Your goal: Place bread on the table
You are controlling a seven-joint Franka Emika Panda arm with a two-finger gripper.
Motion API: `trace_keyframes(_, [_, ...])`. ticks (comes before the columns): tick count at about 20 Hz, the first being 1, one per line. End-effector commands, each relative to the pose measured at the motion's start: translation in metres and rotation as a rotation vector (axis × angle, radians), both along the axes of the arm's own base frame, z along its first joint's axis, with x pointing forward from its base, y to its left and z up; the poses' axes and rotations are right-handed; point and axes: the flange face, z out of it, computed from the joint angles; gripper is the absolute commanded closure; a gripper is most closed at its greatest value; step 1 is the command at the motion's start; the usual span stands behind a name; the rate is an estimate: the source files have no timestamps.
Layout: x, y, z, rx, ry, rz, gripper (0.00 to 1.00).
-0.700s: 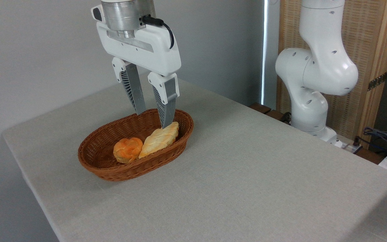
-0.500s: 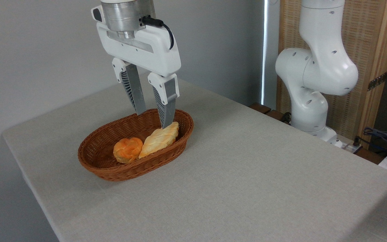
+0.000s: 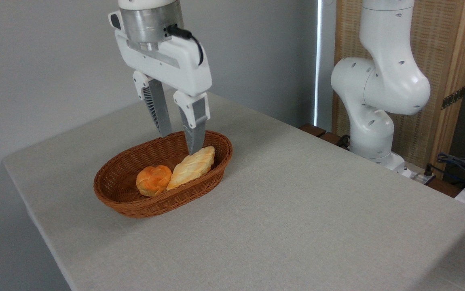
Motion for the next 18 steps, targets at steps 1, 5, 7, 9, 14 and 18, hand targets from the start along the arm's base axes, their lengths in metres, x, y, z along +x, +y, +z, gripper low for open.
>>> trace_keyframes(1, [-0.028, -0.033, -0.025, -0.049, -0.007, -0.033, 0.00])
trace_keyframes(5, [-0.038, -0.059, -0.054, -0.136, 0.068, -0.028, 0.00])
trace_keyframes(7, [-0.042, -0.073, -0.071, -0.137, 0.074, -0.042, 0.00])
trace_keyframes(9, [-0.043, -0.079, -0.083, -0.170, 0.070, -0.029, 0.00])
trace_keyframes(14, [-0.050, -0.100, -0.118, -0.161, 0.048, -0.048, 0.00])
trace_keyframes(18, [-0.061, -0.106, -0.148, -0.131, 0.066, -0.079, 0.00])
